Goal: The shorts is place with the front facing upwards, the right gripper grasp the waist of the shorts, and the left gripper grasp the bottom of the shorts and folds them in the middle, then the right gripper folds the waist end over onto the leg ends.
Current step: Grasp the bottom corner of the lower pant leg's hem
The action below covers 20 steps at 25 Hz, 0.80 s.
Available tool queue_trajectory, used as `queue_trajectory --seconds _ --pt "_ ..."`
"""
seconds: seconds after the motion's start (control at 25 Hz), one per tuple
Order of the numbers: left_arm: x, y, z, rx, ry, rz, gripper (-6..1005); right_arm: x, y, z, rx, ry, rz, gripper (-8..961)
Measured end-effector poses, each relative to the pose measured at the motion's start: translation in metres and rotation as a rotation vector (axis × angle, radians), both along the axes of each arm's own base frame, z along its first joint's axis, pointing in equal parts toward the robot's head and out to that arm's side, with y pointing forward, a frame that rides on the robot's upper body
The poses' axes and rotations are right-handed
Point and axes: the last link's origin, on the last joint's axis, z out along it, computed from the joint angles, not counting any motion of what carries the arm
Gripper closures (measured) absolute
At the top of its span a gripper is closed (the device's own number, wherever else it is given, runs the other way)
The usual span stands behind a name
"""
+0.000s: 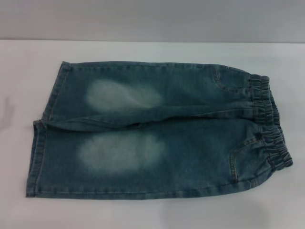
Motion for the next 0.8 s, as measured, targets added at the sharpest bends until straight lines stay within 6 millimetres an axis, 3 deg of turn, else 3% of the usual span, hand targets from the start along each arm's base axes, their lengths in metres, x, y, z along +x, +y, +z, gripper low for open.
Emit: queue_trajectory --seconds 0.2,0.52,0.8 --pt "0.002 -0.002 -0.003 -0.022 0.007 -0.015 186 -0.002 -0.003 -0.008 -0.011 0.008 0.016 274" --pt "0.001 -0.012 -0.004 -0.02 0.014 -0.027 187 0.029 -0.057 -0.041 -0.013 0.077 0.015 274" --pt "0.006 -0.013 -0.003 0.004 0.021 -0.049 188 0.052 -0.097 -0.052 0.033 0.149 -0.025 273"
